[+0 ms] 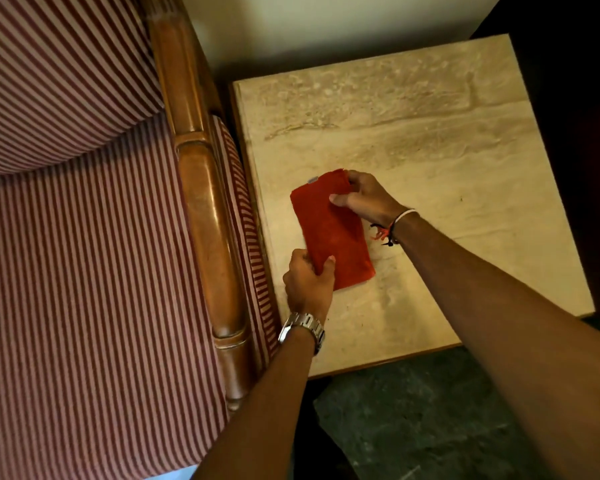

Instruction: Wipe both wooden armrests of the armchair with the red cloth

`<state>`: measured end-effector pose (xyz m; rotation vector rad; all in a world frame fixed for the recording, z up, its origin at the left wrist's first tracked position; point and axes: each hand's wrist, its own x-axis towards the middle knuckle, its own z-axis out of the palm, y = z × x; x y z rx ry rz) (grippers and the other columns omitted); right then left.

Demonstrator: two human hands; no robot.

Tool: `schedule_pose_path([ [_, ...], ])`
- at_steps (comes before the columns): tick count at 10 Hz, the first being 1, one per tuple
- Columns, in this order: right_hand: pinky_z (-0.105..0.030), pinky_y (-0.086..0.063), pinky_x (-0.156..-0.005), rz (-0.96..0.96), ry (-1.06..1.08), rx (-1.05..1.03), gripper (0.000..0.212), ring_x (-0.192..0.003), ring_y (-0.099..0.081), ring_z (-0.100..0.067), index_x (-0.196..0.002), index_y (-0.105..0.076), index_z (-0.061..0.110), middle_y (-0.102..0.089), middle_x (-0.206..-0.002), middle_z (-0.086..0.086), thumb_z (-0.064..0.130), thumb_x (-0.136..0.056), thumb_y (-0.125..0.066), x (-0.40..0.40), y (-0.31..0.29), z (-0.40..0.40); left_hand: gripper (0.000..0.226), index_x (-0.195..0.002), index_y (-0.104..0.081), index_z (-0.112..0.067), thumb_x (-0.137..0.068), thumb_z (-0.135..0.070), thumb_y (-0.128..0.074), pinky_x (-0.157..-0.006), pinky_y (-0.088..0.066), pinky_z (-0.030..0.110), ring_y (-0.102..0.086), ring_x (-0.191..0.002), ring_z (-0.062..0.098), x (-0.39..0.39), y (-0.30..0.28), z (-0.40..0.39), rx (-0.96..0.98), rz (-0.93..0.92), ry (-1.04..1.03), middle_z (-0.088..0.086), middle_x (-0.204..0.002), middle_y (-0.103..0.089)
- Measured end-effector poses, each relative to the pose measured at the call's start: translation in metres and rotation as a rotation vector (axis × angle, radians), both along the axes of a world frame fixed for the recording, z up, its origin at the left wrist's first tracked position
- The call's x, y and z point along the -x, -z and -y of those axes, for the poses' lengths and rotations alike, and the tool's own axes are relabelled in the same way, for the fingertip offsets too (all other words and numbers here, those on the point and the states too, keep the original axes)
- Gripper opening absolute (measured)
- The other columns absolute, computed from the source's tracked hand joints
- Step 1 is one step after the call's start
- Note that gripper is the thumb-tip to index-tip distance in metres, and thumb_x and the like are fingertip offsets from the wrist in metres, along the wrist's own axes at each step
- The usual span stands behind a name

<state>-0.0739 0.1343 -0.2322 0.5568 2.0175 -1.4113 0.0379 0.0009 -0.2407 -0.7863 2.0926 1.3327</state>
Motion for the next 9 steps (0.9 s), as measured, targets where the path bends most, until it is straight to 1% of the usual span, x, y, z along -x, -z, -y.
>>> schedule_pose_path([
  [1,-0.043,-0.030,-0.126,-0.146,-0.205,-0.315,0.087,-0.152,-0.033,-0.030,-0.162,-0.014,0.007,-0.032,-0.165,-0.016,0.021,-0.095,-0.068,-0.016,0.002,-0.001,0.047,-0.126,-0.048,-0.016,-0.091,-0.038,-0.070,-0.086,-0.057,0.042,-0.066,-0.110,0.031,0.005,0.007,-0.001,0.217,-0.027,0.187,0.006,-0.119,-0.064],
  [2,-0.041,-0.031,-0.125,-0.436,-0.285,-0.564,0.083,-0.152,-0.032,-0.032,-0.161,-0.018,0.005,-0.032,-0.164,-0.017,0.020,-0.094,-0.065,-0.049,0.001,0.004,0.073,-0.147,-0.032,-0.013,-0.089,-0.038,-0.070,-0.099,-0.051,0.043,-0.051,-0.128,0.030,0.008,0.007,-0.003,0.514,-0.180,0.488,0.012,-0.142,-0.047],
  [3,-0.043,-0.031,-0.126,-0.468,-0.446,-0.574,0.070,-0.153,-0.033,-0.030,-0.159,-0.028,0.005,-0.033,-0.165,-0.016,0.011,-0.095,-0.057,-0.081,0.012,0.006,0.082,-0.160,-0.010,-0.006,-0.098,-0.032,-0.057,-0.121,-0.035,0.045,-0.024,-0.153,0.036,0.013,0.009,-0.004,0.603,-0.342,0.774,0.022,-0.167,-0.016],
  [4,-0.035,-0.022,-0.130,-0.443,-0.523,-0.586,0.064,-0.157,-0.026,-0.025,-0.158,-0.032,0.006,-0.025,-0.169,-0.011,0.013,-0.099,-0.052,-0.101,0.027,0.004,0.077,-0.161,0.004,-0.005,-0.105,-0.033,-0.041,-0.131,-0.012,0.043,0.003,-0.159,0.030,0.014,0.018,0.002,0.553,-0.347,1.019,0.018,-0.170,0.010],
  [5,-0.029,-0.017,-0.128,-0.446,-0.544,-0.599,0.063,-0.159,-0.022,-0.023,-0.159,-0.029,0.007,-0.020,-0.171,-0.009,0.014,-0.100,-0.049,-0.102,0.033,0.004,0.073,-0.160,0.010,-0.007,-0.106,-0.033,-0.032,-0.131,-0.006,0.041,0.009,-0.159,0.028,0.015,0.025,0.012,0.541,-0.328,1.102,0.014,-0.170,0.016],
  [6,-0.028,-0.021,-0.126,-0.398,-0.550,-0.597,0.067,-0.158,-0.023,-0.021,-0.160,-0.029,0.010,-0.020,-0.171,-0.006,0.012,-0.097,-0.053,-0.093,0.028,0.003,0.072,-0.160,0.010,-0.007,-0.107,-0.035,-0.030,-0.131,-0.005,0.040,0.009,-0.159,0.027,0.021,0.023,0.016,0.555,-0.324,1.140,0.013,-0.170,0.015],
  [7,-0.032,-0.029,-0.125,-0.339,-0.601,-0.595,0.071,-0.156,-0.027,-0.023,-0.160,-0.029,0.012,-0.023,-0.170,-0.006,0.013,-0.095,-0.057,-0.083,0.016,0.002,0.073,-0.160,0.008,-0.006,-0.107,-0.033,-0.033,-0.131,-0.006,0.041,0.004,-0.160,0.029,0.029,0.013,0.018,0.548,-0.315,1.179,0.015,-0.171,0.011],
  [8,-0.035,-0.031,-0.125,-0.325,-0.591,-0.605,0.073,-0.154,-0.031,-0.025,-0.161,-0.027,0.015,-0.025,-0.170,-0.007,0.020,-0.095,-0.059,-0.070,-0.002,0.002,0.077,-0.160,0.008,-0.006,-0.105,-0.034,-0.037,-0.131,-0.006,0.041,0.002,-0.160,0.029,0.039,-0.007,0.023,0.560,-0.348,1.143,0.017,-0.171,0.008],
  [9,-0.037,-0.031,-0.126,-0.411,-0.553,-0.661,0.075,-0.153,-0.034,-0.028,-0.159,-0.032,0.014,-0.028,-0.168,-0.010,0.027,-0.092,-0.063,-0.055,-0.027,0.008,0.079,-0.160,0.010,-0.006,-0.106,-0.036,-0.038,-0.131,-0.005,0.041,0.004,-0.160,0.028,0.052,-0.033,0.030,0.573,-0.422,1.083,0.016,-0.171,0.010],
])
